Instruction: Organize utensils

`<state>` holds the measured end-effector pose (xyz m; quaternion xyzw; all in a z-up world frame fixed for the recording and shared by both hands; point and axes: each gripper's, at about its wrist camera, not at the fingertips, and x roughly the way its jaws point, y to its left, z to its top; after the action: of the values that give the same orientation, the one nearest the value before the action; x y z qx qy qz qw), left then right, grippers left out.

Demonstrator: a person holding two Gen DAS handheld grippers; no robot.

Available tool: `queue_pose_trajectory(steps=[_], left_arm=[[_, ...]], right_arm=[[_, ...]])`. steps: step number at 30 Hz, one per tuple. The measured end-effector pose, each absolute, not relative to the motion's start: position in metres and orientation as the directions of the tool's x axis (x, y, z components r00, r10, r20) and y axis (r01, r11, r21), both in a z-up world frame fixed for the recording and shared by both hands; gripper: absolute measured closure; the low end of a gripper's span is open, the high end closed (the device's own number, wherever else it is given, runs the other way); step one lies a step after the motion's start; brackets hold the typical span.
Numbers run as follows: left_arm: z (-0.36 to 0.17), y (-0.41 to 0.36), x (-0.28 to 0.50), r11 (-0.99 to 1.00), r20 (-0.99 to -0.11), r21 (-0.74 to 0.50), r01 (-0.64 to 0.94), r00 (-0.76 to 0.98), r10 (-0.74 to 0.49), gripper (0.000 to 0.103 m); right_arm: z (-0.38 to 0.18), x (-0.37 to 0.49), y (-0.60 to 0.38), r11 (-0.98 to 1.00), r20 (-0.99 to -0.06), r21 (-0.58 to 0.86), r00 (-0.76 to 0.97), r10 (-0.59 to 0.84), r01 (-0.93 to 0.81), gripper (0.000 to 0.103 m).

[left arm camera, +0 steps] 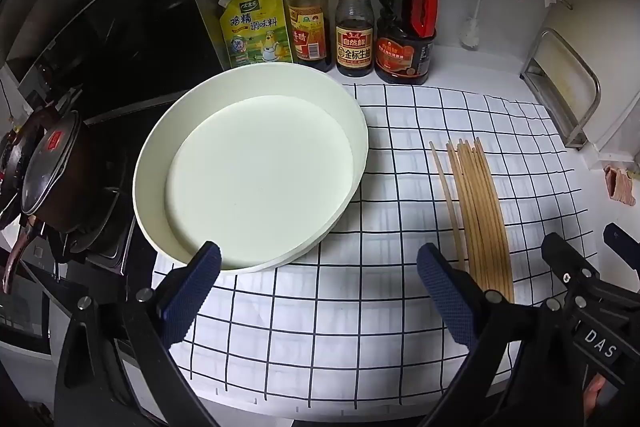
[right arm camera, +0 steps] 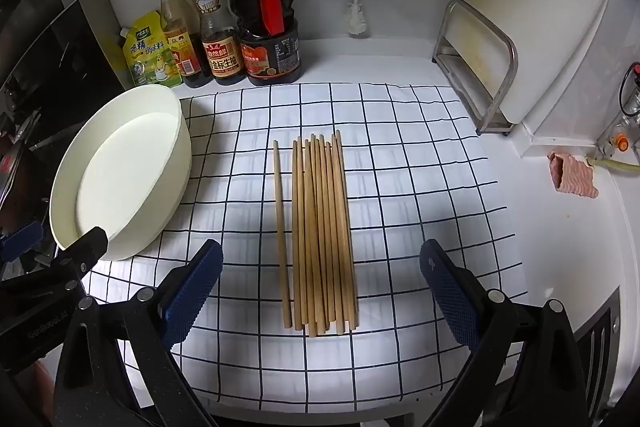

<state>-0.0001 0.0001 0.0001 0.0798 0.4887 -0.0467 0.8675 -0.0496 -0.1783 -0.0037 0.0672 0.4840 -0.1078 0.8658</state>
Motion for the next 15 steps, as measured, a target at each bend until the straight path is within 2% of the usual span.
queue_pose_trajectory(steps=[15], left_arm=[[0.004,0.007,0.004,0.983,-0.858,0.087,0.164,0.514,-0.010,0.006]], right_arm=[[-0.003,-0.048,-0.176,0.968,-0.852,0.012,0.509,-0.121,0.250,0.009]])
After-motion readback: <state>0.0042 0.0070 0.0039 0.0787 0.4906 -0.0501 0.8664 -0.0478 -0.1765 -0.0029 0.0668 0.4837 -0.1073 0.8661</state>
